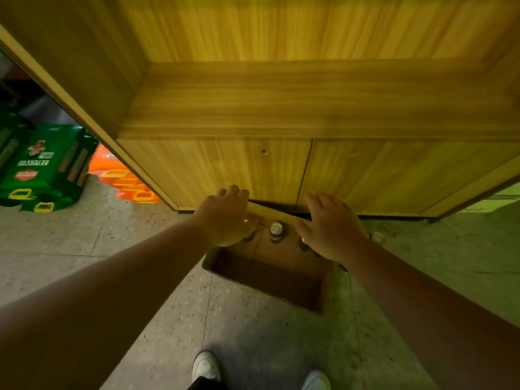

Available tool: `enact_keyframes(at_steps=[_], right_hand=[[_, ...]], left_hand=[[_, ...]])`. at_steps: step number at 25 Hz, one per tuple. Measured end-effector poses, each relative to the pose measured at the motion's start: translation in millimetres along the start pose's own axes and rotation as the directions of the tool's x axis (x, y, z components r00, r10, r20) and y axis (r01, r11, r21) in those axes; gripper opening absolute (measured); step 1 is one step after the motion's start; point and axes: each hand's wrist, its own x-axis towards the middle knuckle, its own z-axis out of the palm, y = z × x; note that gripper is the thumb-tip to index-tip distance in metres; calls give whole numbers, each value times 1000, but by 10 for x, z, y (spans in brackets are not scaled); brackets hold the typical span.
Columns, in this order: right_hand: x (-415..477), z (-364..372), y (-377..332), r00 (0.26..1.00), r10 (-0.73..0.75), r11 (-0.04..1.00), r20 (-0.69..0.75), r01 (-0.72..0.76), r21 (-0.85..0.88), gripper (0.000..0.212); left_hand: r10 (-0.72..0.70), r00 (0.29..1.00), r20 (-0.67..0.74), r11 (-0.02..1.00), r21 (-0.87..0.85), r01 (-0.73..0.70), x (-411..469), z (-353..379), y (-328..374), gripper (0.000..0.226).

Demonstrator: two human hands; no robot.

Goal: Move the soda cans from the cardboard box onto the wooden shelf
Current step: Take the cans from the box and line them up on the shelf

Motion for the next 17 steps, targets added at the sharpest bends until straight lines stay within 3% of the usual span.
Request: enact_keyframes(at_steps=[5,10,13,17], right_hand=[[494,1575,138,999,27,999,-25,-27,26,66],[997,3004,329,996,66,997,51,-69,44,65],[1226,3666,401,990,113,985,88,-123,118,67],[1499,4288,452,961,219,935,171,-257,244,84]], left_hand=[[-24,999,31,998,-52,26,777,1583,-308,66],[-111,987,119,984,-129,126,1551,2984,-583,69],[-185,962,199,952,-206,226,1910,3585,-795,76],[-297,928,224,859,-362,362,2247,4038,-1052,64]])
